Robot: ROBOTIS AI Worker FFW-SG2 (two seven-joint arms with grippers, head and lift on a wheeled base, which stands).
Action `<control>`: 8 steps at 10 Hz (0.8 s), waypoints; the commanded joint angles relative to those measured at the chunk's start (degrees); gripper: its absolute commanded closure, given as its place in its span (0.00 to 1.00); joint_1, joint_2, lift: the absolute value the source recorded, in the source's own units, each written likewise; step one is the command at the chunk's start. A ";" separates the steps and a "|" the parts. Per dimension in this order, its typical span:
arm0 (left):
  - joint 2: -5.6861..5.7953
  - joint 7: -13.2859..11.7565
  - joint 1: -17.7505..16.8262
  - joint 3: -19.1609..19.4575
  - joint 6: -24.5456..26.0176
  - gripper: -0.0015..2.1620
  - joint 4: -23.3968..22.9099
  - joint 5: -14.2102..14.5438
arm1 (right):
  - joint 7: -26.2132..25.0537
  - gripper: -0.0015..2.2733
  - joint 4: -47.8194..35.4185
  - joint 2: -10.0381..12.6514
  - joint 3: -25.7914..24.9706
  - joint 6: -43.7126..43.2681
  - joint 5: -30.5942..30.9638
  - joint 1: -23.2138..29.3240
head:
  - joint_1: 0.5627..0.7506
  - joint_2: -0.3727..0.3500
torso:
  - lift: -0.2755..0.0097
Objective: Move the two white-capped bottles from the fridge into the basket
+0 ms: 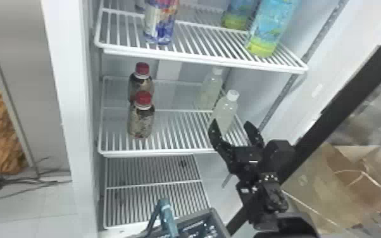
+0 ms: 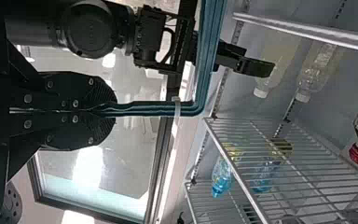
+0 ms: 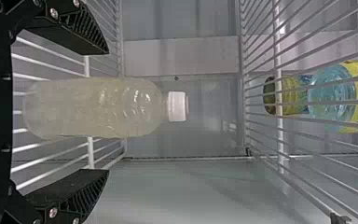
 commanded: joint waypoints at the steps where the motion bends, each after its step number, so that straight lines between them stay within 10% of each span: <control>1: 0.00 0.00 -0.02 0.00 0.00 0.52 0.00 -0.13 | 0.01 0.06 1.36 -0.26 0.00 -0.01 0.14 -1.46 | 0.70 0.03 | 0.05; 8: 0.18 0.00 -0.16 0.11 -0.28 0.52 0.00 -0.59 | 0.01 0.20 7.27 -1.05 0.80 -3.24 0.03 -6.66 | 0.70 0.03 | 0.05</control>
